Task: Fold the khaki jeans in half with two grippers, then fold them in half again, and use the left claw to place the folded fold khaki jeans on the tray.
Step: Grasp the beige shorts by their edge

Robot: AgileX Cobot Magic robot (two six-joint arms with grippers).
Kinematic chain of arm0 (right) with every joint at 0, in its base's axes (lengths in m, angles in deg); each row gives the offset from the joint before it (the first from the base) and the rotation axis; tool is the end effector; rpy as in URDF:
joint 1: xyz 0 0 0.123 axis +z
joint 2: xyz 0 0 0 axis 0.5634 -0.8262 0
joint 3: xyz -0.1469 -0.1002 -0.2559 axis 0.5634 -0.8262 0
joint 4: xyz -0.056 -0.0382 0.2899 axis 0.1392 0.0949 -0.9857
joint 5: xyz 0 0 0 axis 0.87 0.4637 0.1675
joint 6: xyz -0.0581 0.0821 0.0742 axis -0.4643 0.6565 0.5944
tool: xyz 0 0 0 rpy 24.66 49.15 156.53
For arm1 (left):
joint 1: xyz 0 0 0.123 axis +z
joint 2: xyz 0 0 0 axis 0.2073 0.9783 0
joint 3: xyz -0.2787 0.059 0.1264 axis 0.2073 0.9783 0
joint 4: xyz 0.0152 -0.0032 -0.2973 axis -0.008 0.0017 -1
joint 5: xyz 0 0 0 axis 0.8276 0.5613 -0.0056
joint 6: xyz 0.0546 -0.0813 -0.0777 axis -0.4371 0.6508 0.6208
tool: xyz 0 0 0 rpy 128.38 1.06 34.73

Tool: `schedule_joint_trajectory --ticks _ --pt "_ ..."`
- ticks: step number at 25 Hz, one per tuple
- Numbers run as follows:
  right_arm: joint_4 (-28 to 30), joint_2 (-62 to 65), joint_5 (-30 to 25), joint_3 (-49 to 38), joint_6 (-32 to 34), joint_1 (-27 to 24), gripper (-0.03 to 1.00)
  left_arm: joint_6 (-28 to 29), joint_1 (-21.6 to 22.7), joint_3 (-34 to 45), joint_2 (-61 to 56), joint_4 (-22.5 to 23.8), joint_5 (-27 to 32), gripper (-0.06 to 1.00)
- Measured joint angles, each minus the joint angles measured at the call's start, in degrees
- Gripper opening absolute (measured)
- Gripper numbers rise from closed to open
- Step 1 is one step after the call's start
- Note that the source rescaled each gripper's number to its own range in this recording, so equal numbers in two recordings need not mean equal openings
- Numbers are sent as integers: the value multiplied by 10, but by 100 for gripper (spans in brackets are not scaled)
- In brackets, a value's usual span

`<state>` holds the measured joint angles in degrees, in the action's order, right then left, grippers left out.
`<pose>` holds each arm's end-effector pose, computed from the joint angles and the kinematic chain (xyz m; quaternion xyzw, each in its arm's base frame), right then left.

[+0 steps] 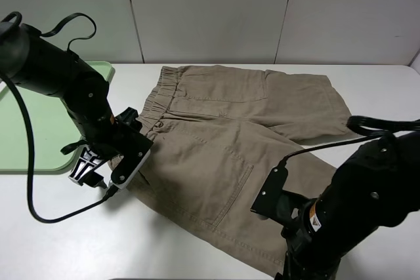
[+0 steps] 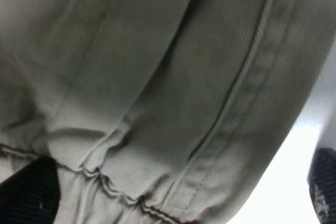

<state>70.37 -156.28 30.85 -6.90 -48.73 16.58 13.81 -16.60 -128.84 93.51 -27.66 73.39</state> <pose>0.1281 0.1757 0.0468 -0.4647 0.8836 0.0558 0.0138 0.3211 -0.1603 0.0455 0.8506 0.5086 0.1070 0.0799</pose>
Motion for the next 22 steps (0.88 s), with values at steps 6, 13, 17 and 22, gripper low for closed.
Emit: schedule_joint_trajectory --ticks 6,13,17,22 --pt "-6 -37 6 6 8 0 100 0 0 0 0 1 -10 95" --pt "3 -70 -10 24 27 0 96 0 0 0 1 2 -19 95" --pt "17 -77 -10 28 42 0 87 0 0 0 1 2 -24 95" --pt "41 -81 -2 28 49 -1 68 0 0 0 1 2 -33 94"
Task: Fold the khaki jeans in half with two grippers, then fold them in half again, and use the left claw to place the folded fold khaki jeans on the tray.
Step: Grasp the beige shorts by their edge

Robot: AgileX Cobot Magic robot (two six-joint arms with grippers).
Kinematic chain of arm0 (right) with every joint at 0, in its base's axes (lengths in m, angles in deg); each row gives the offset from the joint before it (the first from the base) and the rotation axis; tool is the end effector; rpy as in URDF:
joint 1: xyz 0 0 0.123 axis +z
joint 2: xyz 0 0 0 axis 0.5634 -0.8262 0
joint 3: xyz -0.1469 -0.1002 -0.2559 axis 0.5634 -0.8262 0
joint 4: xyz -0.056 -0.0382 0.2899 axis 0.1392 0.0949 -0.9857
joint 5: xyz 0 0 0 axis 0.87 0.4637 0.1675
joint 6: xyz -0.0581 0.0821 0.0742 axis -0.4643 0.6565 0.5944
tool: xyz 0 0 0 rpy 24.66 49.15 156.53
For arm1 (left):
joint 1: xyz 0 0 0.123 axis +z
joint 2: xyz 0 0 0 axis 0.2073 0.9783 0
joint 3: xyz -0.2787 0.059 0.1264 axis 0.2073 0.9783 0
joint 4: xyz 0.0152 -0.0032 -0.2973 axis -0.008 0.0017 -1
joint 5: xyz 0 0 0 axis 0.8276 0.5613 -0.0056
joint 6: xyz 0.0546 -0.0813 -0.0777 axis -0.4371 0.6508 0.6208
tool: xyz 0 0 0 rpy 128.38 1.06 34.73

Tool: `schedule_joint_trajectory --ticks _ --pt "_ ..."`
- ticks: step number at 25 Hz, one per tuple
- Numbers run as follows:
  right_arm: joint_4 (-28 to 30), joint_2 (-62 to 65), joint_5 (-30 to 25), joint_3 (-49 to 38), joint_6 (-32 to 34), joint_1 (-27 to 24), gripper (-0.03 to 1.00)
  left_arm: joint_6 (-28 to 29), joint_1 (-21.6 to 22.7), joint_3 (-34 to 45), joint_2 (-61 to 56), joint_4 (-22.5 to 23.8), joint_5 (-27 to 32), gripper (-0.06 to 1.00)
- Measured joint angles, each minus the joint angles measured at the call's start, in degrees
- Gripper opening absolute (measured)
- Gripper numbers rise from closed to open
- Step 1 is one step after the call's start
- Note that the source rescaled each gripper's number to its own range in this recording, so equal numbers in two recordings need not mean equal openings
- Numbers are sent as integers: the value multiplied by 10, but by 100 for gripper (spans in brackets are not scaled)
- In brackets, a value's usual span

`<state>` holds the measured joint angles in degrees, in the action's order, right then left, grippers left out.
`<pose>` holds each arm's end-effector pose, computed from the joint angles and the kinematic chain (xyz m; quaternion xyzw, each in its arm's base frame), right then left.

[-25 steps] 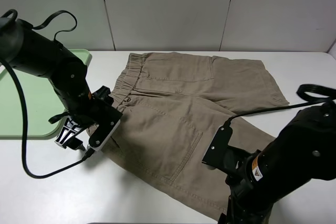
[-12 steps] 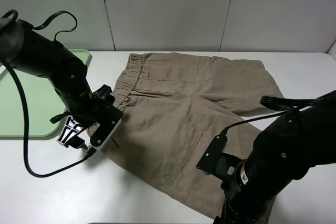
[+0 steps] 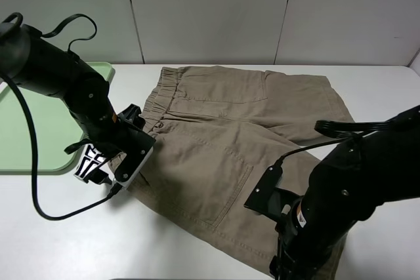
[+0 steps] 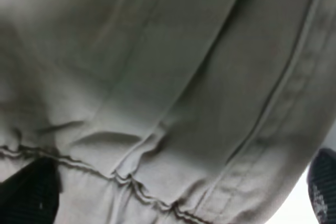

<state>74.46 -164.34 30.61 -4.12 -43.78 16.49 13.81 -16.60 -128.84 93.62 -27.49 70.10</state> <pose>0.1344 0.1775 0.0223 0.4537 -0.8904 -0.0232 0.0277 0.3260 -0.1650 0.0465 0.8496 0.5037 0.1150 0.1061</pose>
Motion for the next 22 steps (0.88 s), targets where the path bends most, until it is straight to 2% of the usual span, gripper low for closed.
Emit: schedule_joint_trajectory --ticks 5,11,18,20,22 --pt "7 0 4 0 1 -5 61 1 0 0 0 0 -4 90" --pt "11 0 9 -1 17 -6 56 3 0 0 2 0 -8 74" --pt "25 0 17 -2 20 -7 41 5 0 0 5 -1 -14 44" --pt "29 0 21 -2 20 -8 35 5 0 0 5 -2 -19 31" --pt "30 -1 25 -2 19 -11 24 5 0 0 7 -2 -27 16"
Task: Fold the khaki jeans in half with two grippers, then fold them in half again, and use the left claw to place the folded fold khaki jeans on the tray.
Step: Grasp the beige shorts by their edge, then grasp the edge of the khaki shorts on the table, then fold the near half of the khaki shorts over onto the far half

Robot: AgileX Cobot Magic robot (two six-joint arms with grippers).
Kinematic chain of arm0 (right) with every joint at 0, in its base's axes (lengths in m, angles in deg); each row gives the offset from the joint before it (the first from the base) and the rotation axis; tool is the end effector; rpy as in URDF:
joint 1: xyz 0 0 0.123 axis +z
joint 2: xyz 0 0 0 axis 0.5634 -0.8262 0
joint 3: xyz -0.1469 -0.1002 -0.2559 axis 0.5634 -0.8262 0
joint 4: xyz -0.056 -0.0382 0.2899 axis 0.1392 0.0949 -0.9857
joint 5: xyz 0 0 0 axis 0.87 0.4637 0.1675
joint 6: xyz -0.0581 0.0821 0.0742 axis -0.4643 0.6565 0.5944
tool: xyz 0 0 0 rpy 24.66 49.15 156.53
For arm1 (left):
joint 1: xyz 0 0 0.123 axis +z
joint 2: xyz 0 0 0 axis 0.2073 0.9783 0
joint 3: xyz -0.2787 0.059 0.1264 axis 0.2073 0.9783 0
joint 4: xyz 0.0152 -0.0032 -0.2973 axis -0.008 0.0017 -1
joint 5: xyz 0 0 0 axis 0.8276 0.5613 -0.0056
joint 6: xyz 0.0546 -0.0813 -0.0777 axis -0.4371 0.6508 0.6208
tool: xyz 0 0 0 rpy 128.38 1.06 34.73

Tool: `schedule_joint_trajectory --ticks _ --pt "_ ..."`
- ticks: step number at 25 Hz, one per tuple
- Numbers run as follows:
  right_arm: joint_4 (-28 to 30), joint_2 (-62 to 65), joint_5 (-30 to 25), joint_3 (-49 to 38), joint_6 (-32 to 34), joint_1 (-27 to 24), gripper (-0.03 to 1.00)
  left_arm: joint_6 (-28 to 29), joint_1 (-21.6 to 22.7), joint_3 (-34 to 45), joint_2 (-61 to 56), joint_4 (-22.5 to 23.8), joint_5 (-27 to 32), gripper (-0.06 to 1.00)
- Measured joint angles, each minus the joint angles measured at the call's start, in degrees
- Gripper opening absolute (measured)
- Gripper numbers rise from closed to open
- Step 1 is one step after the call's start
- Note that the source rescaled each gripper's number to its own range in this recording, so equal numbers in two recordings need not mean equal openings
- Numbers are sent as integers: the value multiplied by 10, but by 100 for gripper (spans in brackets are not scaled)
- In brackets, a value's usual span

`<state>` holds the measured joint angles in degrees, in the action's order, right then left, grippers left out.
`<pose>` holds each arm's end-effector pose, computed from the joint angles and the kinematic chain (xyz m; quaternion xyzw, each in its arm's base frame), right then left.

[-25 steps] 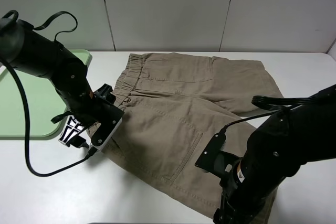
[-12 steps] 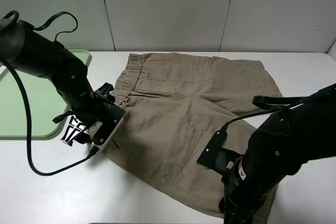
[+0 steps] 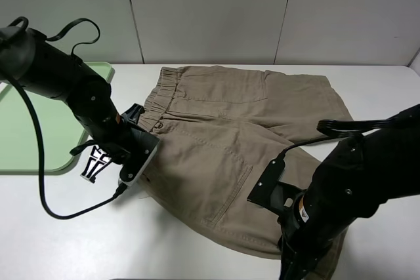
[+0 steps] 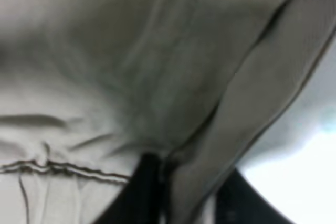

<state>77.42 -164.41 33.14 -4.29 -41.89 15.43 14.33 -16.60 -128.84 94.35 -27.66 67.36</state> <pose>0.1425 0.1759 0.0214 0.4519 -0.8919 -0.0194 0.0054 0.3291 -0.1686 0.0435 0.8457 0.5057 0.1171 0.1242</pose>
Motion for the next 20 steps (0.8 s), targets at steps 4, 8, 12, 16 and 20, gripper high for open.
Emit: schedule_joint_trajectory --ticks 4,8,12,16,20 --pt "-1 -1 9 0 -5 -1 1 0 0 0 1 0 -1 5" --pt "-3 -1 9 0 -6 -1 1 0 0 0 1 0 -1 5" --pt "-5 -1 4 2 9 -1 1 2 0 0 -1 0 -1 5" --pt "-5 -2 -2 4 35 -1 1 5 0 0 -13 0 3 5" --pt "0 -2 -8 6 74 -1 1 7 0 1 -27 -1 16 5"
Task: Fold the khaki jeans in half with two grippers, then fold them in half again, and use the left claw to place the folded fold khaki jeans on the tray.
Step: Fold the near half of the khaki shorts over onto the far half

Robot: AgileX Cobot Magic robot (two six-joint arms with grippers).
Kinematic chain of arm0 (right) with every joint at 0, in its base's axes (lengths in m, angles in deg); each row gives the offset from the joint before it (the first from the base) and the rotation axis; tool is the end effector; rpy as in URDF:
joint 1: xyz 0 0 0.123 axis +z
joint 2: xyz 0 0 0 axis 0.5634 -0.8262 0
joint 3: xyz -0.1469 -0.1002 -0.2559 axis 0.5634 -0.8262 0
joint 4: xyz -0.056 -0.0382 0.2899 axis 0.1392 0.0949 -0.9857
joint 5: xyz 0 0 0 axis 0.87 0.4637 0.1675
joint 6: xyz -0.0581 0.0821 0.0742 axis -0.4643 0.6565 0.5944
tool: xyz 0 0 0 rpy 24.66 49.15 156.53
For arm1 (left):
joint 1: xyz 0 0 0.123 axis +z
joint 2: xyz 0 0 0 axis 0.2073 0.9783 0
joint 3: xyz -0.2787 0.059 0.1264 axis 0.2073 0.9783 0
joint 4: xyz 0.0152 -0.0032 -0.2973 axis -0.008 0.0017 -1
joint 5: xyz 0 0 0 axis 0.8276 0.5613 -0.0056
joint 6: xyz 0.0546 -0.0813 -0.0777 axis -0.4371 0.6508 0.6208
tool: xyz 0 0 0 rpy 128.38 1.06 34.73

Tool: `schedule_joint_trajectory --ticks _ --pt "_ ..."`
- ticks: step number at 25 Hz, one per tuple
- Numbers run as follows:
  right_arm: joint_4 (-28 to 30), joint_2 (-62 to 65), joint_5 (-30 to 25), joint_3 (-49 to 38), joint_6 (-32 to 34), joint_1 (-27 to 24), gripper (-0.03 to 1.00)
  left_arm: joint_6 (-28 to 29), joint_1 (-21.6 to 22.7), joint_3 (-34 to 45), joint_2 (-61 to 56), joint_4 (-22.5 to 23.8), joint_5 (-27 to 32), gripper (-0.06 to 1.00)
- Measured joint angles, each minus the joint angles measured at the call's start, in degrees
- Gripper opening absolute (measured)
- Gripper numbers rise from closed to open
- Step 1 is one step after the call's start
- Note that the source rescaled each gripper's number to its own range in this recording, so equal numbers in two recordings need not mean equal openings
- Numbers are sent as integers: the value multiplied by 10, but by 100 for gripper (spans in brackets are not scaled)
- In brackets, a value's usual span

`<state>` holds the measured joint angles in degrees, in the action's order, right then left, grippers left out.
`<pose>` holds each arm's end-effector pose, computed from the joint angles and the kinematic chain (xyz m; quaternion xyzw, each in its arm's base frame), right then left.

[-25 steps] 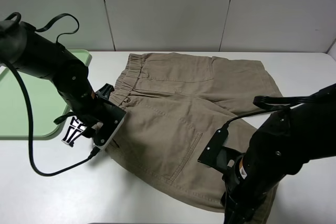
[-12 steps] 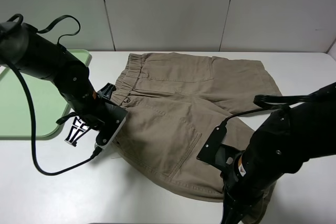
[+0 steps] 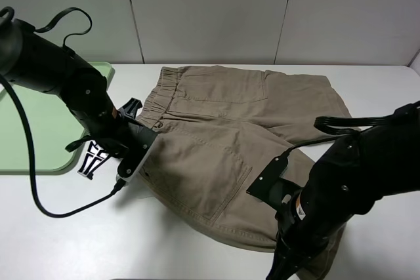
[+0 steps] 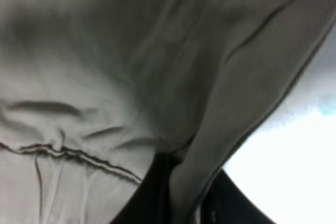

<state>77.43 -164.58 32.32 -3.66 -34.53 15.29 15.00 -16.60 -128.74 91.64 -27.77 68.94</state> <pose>0.1443 0.1774 0.0221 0.3928 -0.9194 -0.0182 0.0097 0.3292 -0.1677 0.0595 0.8397 0.5122 0.1237 0.1314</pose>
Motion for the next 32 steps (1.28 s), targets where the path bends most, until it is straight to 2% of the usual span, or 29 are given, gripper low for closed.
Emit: schedule_joint_trajectory --ticks 6,10,15,21,26,32 --pt "1 43 -3 -14 77 7 1 22 0 0 -3 -1 25 5" --pt "23 102 -57 -25 132 13 1 47 -2 0 -22 -20 60 4" --pt "120 187 -162 10 195 13 1 65 -2 0 -50 -47 92 4" --pt "228 217 -265 96 220 13 1 68 -2 0 -101 -70 158 4" --pt "290 217 -288 163 222 13 1 73 -2 0 -167 -72 191 4" --pt "346 217 -293 240 216 -1 1 85 -2 0 -211 -72 196 4"
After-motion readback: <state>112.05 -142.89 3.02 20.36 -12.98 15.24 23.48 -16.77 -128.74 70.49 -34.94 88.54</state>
